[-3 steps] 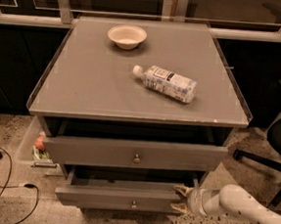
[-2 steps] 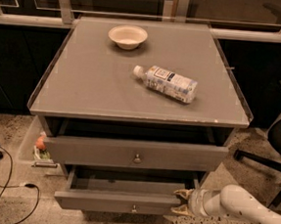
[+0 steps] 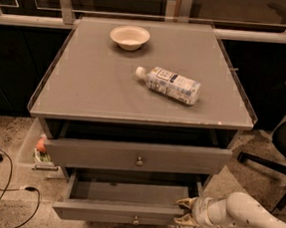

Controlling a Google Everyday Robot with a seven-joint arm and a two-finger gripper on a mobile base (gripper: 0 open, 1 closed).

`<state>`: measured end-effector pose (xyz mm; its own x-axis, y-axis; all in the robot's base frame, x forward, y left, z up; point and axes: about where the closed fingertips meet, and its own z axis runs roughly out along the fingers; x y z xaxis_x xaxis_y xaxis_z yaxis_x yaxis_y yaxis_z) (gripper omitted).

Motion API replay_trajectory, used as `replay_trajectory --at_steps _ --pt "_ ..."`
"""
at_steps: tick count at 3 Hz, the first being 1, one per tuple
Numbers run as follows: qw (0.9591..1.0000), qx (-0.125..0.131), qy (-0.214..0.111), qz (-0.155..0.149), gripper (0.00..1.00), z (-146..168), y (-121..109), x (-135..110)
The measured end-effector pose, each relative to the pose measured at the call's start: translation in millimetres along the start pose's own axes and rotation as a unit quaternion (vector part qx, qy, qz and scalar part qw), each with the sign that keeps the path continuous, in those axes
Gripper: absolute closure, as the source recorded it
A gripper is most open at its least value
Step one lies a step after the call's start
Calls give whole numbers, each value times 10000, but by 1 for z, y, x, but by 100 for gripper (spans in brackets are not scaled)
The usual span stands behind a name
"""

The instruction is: Open middle drawer

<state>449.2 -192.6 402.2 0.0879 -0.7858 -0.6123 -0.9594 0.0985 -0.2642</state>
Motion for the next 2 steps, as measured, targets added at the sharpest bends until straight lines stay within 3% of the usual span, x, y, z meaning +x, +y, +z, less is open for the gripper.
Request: replay_trajectory --at_steps 2 --pt "10000 -1 -1 0 35 0 0 0"
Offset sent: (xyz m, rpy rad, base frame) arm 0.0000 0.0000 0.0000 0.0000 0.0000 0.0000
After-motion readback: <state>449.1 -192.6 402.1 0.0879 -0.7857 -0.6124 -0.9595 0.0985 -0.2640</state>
